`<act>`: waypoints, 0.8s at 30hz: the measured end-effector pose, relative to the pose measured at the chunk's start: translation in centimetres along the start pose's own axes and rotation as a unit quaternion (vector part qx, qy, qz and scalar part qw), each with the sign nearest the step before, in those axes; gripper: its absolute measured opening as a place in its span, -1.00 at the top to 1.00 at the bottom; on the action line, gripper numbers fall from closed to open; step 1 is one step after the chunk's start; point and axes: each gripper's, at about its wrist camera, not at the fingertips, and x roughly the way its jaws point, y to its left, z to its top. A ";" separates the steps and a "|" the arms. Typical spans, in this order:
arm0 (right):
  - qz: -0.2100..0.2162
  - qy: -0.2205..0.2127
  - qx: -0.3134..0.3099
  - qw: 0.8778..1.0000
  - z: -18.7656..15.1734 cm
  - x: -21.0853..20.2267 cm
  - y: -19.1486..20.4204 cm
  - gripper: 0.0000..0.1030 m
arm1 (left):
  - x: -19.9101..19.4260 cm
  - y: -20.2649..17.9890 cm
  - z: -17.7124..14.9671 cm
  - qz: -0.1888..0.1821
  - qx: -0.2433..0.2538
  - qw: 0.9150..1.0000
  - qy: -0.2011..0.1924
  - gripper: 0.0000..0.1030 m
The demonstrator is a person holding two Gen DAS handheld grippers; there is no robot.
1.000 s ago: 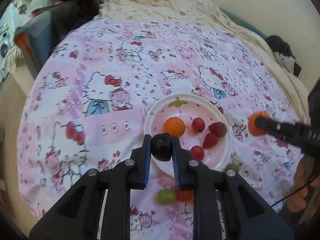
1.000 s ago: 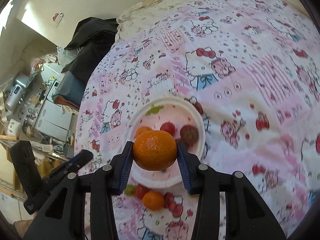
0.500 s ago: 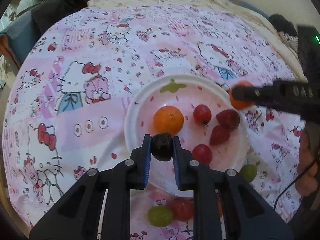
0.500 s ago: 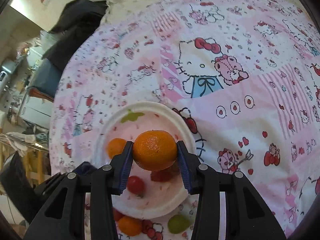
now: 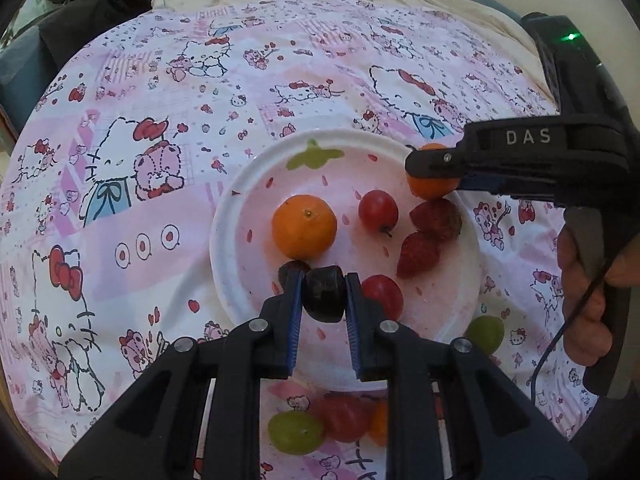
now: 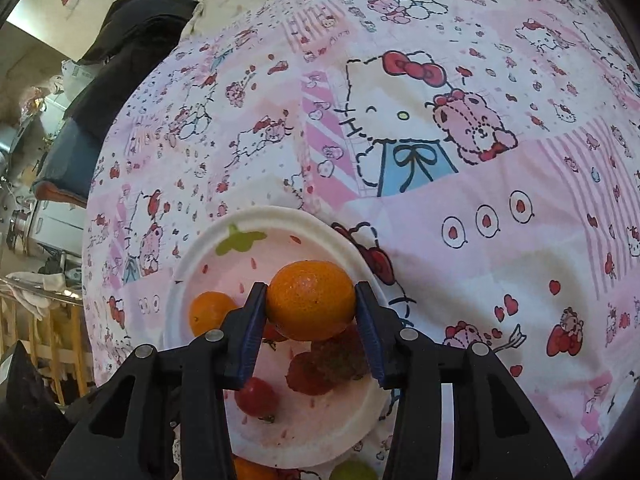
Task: Organize fruits
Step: 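Carry the dark grape and orange onto the plate and open both tools, then withdraw both tools from the plate toward the remaining fruits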
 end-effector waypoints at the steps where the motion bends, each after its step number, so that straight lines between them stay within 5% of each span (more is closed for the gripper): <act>1: -0.001 -0.001 0.001 1.000 0.0 0.0 0.0 0.08 | 0.1 -0.1 0.0 0.007 0.002 1.000 0.000 0.65; 4: 0.000 0.002 0.000 1.000 0.0 0.1 0.1 0.04 | 0.2 -0.2 -0.2 0.018 0.011 1.000 0.002 0.33; 6: 0.005 0.003 0.000 1.000 0.0 0.0 0.2 -0.35 | 0.1 -0.2 -0.3 0.024 0.015 1.000 -0.001 0.03; 8: 0.006 -0.008 -0.004 1.000 0.1 -0.6 0.5 -0.46 | -0.3 -0.3 -0.4 0.028 0.017 0.999 -0.010 -0.17; 24: 0.008 -0.058 0.000 0.998 -0.1 -7.1 0.1 -0.47 | -4.4 3.8 1.0 0.045 -0.082 0.994 -0.049 -0.17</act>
